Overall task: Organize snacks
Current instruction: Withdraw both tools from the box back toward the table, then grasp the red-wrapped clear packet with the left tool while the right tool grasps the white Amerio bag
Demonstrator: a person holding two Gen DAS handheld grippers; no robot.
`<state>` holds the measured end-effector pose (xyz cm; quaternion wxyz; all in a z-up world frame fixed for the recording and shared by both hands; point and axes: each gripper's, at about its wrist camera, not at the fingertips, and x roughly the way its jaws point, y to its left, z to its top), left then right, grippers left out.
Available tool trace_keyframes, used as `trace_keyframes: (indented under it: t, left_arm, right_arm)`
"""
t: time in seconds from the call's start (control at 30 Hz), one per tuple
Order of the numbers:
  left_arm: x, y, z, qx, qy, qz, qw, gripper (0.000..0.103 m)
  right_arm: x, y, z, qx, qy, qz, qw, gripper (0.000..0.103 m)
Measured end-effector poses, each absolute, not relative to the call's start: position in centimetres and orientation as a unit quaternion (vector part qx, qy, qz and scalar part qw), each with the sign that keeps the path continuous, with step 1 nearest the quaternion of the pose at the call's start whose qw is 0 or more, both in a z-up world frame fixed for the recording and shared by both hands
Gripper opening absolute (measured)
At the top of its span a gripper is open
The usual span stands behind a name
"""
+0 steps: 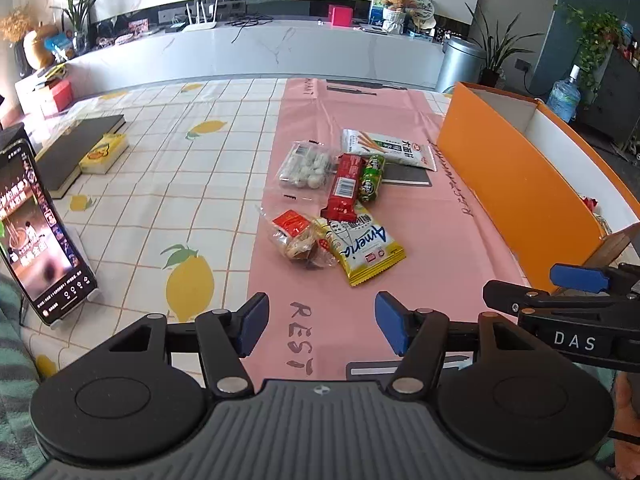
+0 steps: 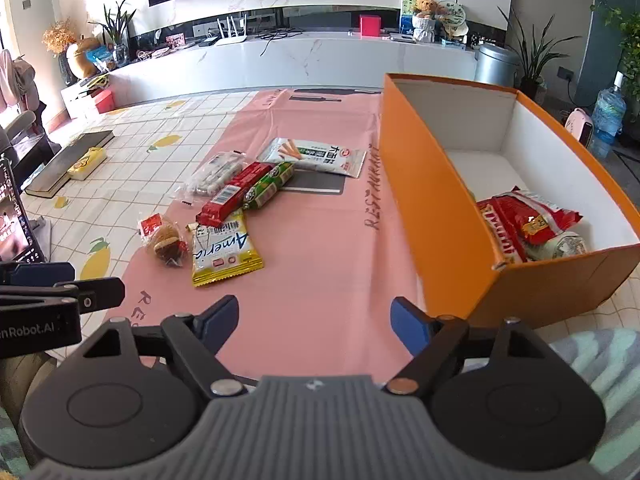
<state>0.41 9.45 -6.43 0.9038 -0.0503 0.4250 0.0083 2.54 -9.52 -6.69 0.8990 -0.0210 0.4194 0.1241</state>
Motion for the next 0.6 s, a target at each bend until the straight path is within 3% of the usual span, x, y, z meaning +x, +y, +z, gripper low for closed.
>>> trace_keyframes:
  t: [0.6]
  left_arm:
    - [6.4, 12.6, -9.1, -0.134, 0.425, 0.020, 0.895, 0.070]
  right_arm:
    - [7.9, -3.5, -9.4, -0.066, 0.416, 0.211, 0.882, 0.075]
